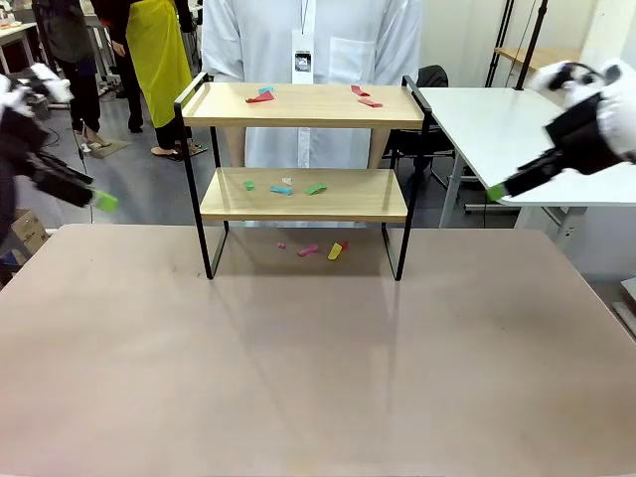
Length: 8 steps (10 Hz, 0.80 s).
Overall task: Clean the shelf.
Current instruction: Pick up the Duster handed by the human.
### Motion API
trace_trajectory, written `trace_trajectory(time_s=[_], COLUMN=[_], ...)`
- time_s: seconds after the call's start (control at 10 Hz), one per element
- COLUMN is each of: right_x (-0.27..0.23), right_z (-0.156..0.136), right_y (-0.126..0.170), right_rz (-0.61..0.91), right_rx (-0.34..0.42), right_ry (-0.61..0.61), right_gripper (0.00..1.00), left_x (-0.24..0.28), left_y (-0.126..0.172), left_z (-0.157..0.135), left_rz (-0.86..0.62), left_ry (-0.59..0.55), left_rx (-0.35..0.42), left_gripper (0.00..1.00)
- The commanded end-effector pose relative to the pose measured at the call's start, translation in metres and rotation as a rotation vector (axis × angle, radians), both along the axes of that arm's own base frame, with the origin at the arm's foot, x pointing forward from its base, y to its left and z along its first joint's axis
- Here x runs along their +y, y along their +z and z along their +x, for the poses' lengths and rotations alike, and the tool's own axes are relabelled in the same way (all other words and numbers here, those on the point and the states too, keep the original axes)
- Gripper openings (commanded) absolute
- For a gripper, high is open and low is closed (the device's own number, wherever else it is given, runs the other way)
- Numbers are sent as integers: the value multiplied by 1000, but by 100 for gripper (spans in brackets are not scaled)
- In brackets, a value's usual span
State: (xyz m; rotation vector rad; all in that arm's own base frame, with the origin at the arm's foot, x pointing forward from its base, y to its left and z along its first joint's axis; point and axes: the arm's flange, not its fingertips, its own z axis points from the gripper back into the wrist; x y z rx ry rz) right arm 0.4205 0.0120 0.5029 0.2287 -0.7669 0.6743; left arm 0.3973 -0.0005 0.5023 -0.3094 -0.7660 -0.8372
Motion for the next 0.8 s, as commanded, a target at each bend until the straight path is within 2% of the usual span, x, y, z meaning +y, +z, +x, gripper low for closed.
trace_trajectory(time_s=[0.0,0.1,0.2,0.3,0.4,0.7], right_x=[-49,-69,-83,-85,-79,-79], right_z=[31,40,46,53,16,16], right_y=[-23,-36,-50,-59,-35,-35], right_rz=[40,79,120,164,56,56], right_rx=[-26,-43,-59,-50,-50,-50], right_ry=[175,206,217,181,162,162], right_gripper=[100,100,100,100,100,100], left_x=[53,70,78,75,80,80], left_y=[-18,-30,-41,-48,-29,-29], left_z=[37,52,64,67,29,29], left_rz=[-78,-116,-130,-114,-97,-97], left_ry=[-240,-287,-282,-270,-238,-238], left_rx=[-51,-82,-105,-75,-114,-114], left_gripper=[100,100,100,100,100,100])
